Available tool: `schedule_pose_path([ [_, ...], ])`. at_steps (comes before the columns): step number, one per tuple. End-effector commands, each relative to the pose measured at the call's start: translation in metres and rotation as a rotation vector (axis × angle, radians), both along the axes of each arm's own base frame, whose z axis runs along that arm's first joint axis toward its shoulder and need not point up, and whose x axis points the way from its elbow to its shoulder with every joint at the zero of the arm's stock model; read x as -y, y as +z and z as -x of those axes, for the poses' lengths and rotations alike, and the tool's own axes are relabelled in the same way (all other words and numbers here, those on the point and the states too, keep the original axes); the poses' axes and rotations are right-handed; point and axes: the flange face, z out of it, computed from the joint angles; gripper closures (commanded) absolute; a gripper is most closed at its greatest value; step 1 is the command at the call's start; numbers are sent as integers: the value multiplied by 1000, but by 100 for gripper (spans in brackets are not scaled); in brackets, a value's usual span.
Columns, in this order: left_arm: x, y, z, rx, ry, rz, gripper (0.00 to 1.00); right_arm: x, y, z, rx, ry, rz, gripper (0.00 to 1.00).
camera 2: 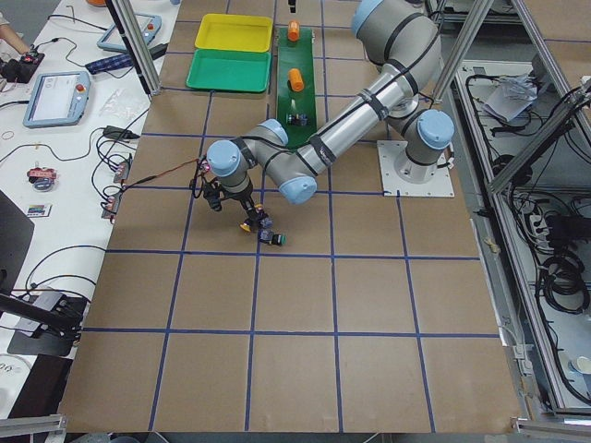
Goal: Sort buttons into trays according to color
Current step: 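Grasp the yellow-capped button with the left gripper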
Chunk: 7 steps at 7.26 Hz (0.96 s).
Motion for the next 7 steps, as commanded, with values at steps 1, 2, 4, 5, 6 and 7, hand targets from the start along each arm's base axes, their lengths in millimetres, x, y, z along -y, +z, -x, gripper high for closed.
schedule_pose_path([
  [1, -1, -19, -7, -9, 65, -27, 0, 1, 0, 1, 0, 1, 2, 0],
  [2, 1, -29, -12, -2, 61, -17, 0, 1, 0, 1, -3, 1, 1, 0],
  [4, -8, -53, -14, -14, 88, -42, 13, 1, 2, 4, -4, -3, 5, 0],
  [5, -12, -52, -12, -14, 86, -38, 64, 3, 2, 11, -4, -18, 4, 0],
  [6, -6, -47, -14, -3, 83, -27, 92, 5, 8, 14, -4, -26, 16, 0],
  [7, -6, -39, -14, 3, 83, -18, 100, 5, 10, 14, -4, -28, 20, 0],
])
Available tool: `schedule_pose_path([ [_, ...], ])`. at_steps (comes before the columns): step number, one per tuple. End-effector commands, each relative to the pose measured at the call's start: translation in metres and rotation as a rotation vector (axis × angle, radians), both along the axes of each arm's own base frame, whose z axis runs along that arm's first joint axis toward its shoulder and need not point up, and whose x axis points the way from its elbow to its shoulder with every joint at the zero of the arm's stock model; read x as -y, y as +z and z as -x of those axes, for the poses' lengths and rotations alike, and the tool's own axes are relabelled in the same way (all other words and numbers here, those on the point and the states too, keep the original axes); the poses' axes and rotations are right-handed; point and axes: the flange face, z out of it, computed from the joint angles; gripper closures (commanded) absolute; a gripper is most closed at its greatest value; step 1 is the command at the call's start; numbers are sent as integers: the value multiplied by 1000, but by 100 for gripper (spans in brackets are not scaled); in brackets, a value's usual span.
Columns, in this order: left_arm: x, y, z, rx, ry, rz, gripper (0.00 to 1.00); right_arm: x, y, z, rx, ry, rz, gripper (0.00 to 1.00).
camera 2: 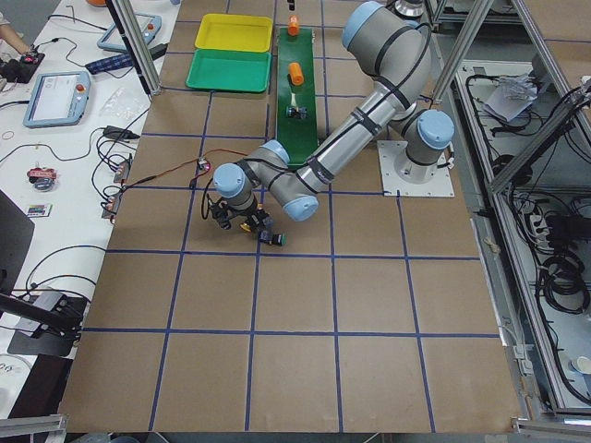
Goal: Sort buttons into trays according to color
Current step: 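Place the yellow-capped button on the belt with the left gripper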
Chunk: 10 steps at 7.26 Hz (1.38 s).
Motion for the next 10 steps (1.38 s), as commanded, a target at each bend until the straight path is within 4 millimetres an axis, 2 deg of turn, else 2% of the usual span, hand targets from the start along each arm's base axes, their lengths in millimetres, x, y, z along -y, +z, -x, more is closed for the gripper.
schedule_pose_path([
  [1, -1, 16, 2, 16, -12, 7, 100, 6, 18, 3, 3, -9, 37, 0],
  [2, -9, 23, 5, 55, -30, -36, 100, 13, 38, 0, 13, -19, 75, 0],
  [3, -16, 43, 17, 42, -44, -64, 100, 13, 48, -3, 19, -15, 95, 0],
  [4, -30, 64, 44, 51, -153, -108, 100, 13, 49, -3, 21, -13, 97, 0],
  [5, -46, 83, 82, 58, -344, -98, 100, 13, 49, -4, 23, -13, 97, 0],
  [7, -99, 81, 142, 14, -507, -99, 100, 15, 44, -3, 20, -12, 90, 0],
  [8, -109, 93, 179, 3, -619, -57, 100, 14, 41, -3, 20, -15, 83, 0],
  [9, -111, 110, 207, 5, -690, -11, 100, 14, 41, -3, 20, -15, 83, 0],
  [10, -116, 118, 243, -9, -788, 23, 100, 13, 38, -3, 20, -15, 76, 0],
])
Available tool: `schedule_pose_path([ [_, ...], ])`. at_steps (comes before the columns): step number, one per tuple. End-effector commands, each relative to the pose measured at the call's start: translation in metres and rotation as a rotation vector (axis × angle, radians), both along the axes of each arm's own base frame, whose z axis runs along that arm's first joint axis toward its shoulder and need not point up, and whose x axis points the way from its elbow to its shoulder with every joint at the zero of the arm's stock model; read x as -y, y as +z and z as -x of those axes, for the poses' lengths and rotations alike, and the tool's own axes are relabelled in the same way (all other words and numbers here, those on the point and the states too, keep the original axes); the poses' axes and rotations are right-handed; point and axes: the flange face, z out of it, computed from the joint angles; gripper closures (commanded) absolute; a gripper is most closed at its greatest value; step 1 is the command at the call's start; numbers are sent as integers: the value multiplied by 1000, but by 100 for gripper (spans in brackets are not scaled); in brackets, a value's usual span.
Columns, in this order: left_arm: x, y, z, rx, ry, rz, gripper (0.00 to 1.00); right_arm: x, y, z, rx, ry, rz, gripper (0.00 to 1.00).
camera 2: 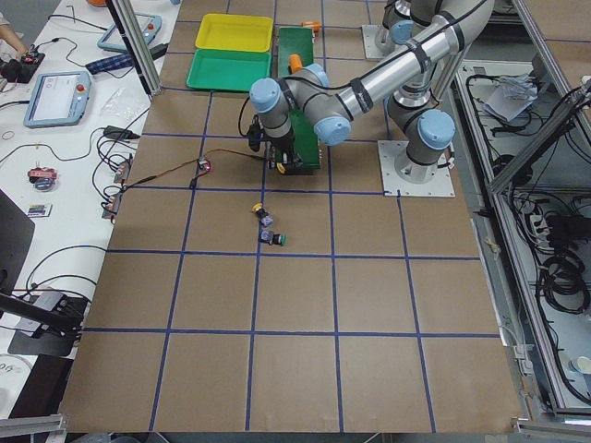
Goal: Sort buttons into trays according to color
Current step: 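Place the yellow-capped button on the belt with the left gripper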
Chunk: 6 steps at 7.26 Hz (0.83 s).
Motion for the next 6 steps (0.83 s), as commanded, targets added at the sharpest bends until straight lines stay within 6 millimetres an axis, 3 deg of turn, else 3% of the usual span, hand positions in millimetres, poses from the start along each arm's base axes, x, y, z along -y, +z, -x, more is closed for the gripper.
schedule_pose_path([
  [1, -19, 4, 64, -36, -160, 22, 100, 0, -3, 0, 1, 0, -6, 0],
  [3, -31, -30, 72, -45, -146, 90, 100, -1, -5, 1, -9, 2, -13, 0],
  [4, -33, -36, 74, -45, -151, 87, 100, -1, -6, 0, -3, -1, -15, 0],
  [5, -30, -38, 74, -42, -152, 97, 88, -1, -6, 1, -9, 1, -15, 0],
  [6, -29, -37, 76, -38, -157, 107, 85, -1, -6, 1, -12, 2, -15, 0],
])
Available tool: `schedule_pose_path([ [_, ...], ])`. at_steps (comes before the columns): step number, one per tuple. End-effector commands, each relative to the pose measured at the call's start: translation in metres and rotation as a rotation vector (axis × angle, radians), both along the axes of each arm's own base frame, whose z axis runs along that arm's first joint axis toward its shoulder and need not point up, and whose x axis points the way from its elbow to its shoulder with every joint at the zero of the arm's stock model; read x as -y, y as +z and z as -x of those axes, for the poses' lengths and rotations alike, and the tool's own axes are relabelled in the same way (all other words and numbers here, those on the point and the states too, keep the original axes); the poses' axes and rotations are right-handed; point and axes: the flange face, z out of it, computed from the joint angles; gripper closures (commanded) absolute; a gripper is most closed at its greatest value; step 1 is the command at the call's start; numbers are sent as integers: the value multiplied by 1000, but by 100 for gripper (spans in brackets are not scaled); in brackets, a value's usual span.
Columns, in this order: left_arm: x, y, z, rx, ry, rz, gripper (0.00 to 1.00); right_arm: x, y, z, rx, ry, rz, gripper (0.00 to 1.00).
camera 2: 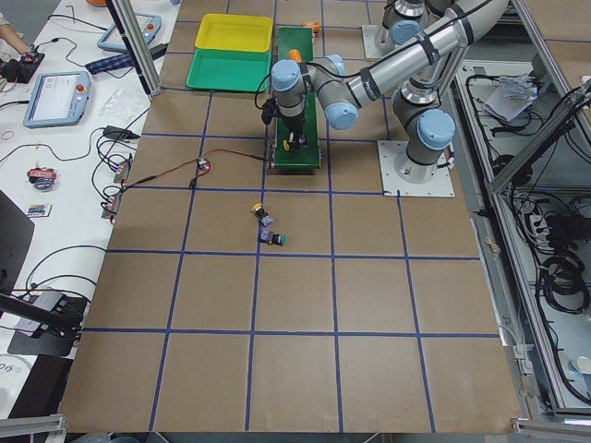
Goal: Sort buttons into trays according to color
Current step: 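Place the yellow-capped button on the belt with the left gripper, then grasp another yellow-capped button with the left gripper while the right gripper lowers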
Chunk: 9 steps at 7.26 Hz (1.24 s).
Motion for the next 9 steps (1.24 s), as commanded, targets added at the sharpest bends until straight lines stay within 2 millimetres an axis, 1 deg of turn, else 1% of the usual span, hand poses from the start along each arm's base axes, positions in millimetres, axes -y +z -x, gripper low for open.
schedule_pose_path([
  [1, -1, -2, 3, 1, -1, 11, 1, -1, 0, 1, -5, -2, -1, 0],
  [2, -2, 2, 4, 4, 9, 19, 0, -1, 0, 1, -7, 0, -2, 0],
  [3, 3, 10, -3, 10, 24, 36, 0, 0, -1, 1, -7, 3, -2, 0],
  [4, 13, 19, -25, 34, 62, 42, 0, -1, -1, 1, -10, 0, -5, 0],
  [5, 30, 37, -68, 34, 114, 60, 0, 0, -2, 1, -7, 3, -4, 0],
  [6, 51, 52, -111, 23, 1, 85, 0, 5, -10, -1, 7, 2, -20, 0],
  [7, 76, 54, -139, 29, -71, 107, 0, 10, -17, 0, 7, 5, -31, 0],
  [8, 95, 35, -161, 27, -192, 87, 0, 9, -20, 0, 8, 2, -46, 0],
  [9, 104, 10, -199, 17, -293, 69, 0, 7, -24, -2, 11, 3, -56, 0],
])
